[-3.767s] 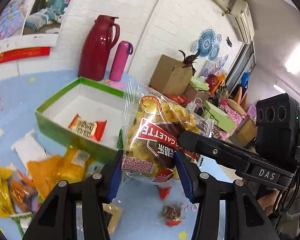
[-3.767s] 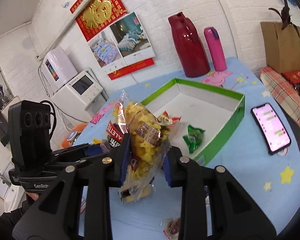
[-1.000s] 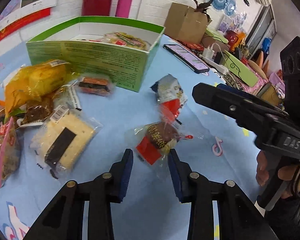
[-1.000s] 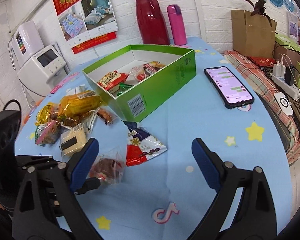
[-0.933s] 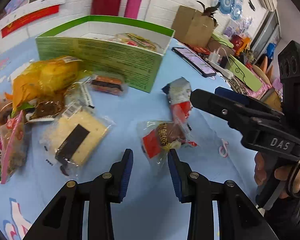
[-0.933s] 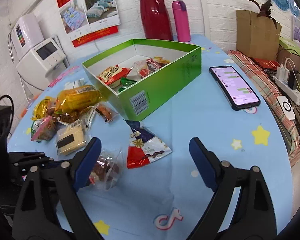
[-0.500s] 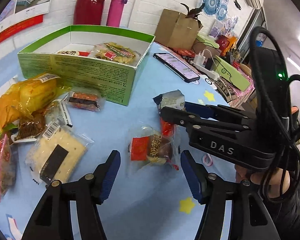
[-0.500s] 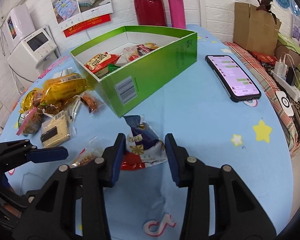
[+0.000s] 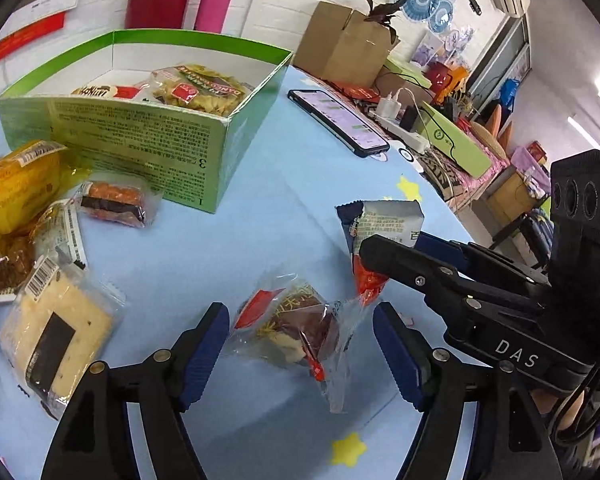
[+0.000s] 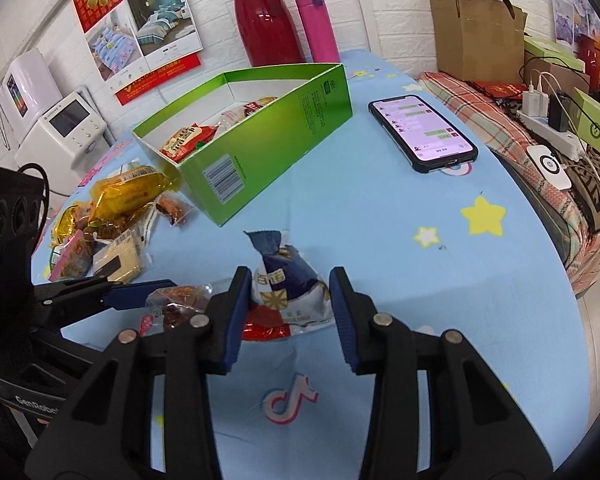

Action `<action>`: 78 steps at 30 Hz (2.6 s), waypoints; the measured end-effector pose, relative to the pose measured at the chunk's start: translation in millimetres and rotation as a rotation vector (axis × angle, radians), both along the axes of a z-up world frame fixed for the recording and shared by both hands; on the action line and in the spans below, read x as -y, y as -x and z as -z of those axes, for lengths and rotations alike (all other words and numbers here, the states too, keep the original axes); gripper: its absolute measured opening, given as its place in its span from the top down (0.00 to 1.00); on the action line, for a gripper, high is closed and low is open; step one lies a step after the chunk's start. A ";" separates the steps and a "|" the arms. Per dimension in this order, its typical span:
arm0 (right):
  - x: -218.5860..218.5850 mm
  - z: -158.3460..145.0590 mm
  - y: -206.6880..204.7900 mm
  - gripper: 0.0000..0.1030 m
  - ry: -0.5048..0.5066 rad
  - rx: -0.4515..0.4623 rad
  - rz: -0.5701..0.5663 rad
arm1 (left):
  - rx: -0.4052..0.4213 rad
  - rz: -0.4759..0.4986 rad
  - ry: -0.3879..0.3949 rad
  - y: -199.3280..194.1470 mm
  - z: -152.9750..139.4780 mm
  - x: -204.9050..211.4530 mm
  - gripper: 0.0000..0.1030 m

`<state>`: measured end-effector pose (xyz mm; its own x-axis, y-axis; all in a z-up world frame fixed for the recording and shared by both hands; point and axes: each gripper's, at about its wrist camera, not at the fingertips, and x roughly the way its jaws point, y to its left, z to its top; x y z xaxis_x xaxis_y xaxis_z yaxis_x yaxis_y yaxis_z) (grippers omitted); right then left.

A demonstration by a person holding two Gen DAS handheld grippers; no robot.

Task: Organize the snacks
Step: 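Grasp a clear cookie bag with left tool while right tool grasps a white-red triangular packet, then carry both packets into the green box and open both tools, then grasp a green snack packet with left tool while right tool grasps a pink-striped bag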

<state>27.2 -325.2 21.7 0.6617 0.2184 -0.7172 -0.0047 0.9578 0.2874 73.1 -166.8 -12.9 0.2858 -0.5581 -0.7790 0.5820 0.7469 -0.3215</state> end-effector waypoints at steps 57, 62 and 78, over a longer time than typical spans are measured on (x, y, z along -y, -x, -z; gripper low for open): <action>-50.5 -68.9 -83.0 0.10 -0.001 0.296 -0.081 | 0.267 -0.411 0.055 -120.0 -107.6 -116.6 0.00; -64.9 -82.1 -48.2 0.08 -0.024 0.323 -0.126 | 0.310 -0.419 0.068 -75.7 -119.6 -150.5 0.00; -141.7 -23.8 -19.3 0.07 -0.211 0.099 -0.335 | 0.204 -0.619 -0.034 20.3 -52.3 -271.6 0.00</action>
<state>46.5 -183.5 45.5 0.5930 0.5688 -0.5699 -0.3438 0.8189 0.4595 52.8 104.8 39.4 0.6901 -0.2189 -0.6898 0.0882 0.9715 -0.2201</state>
